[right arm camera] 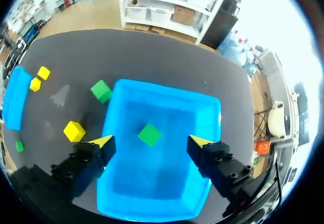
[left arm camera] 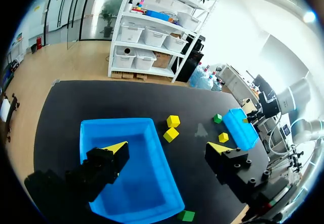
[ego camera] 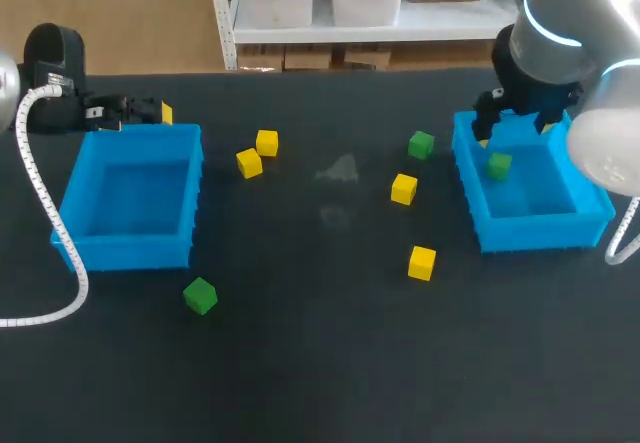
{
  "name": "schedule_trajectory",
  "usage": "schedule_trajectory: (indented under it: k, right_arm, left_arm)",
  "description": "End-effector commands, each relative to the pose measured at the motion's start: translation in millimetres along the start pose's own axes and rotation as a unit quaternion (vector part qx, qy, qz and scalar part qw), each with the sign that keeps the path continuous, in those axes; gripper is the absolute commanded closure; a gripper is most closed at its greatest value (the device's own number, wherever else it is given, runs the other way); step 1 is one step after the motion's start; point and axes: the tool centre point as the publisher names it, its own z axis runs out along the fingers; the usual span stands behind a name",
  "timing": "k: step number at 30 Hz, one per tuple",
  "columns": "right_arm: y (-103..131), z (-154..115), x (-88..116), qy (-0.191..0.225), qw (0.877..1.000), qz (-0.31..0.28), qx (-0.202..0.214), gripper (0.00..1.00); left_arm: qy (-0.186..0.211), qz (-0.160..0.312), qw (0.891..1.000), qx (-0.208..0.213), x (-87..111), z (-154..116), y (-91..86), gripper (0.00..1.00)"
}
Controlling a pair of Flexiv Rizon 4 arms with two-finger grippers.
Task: Put the green cubes in the right bin and the yellow cubes in the left bin.
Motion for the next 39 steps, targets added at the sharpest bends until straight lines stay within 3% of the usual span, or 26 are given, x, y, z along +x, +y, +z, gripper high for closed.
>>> schedule_trajectory:
  k: [1,9,15,23,28,39]
  right_arm:
    - [12,-14,0,-0.007,1.0,-0.024,-0.002,0.0]
    - [56,-27,-12,-0.027,0.992,-0.121,-0.007,0.0]
    - [77,-14,-31,-0.035,0.973,-0.227,0.006,0.0]
    - [80,1,-60,-0.02,0.947,-0.322,0.016,0.0]
    - [76,10,-75,-0.002,0.939,-0.344,0.005,0.0]
    - [79,34,-81,0.046,0.924,-0.378,-0.035,0.0]
  left_arm:
    - [-0.003,0.001,1.0,0.005,1.3,0,2.2,0.0]
    - [-0.003,0.001,1.0,0.005,1.3,0,2.2,0.0]
    - [-0.003,0.001,1.0,0.005,1.3,0,2.2,0.0]
    - [-0.003,0.001,1.0,0.005,1.3,0,2.2,0.0]
    - [-0.003,0.001,1.0,0.005,1.3,0,2.2,0.0]
    - [-0.003,0.001,1.0,0.005,1.3,0,2.2,0.0]
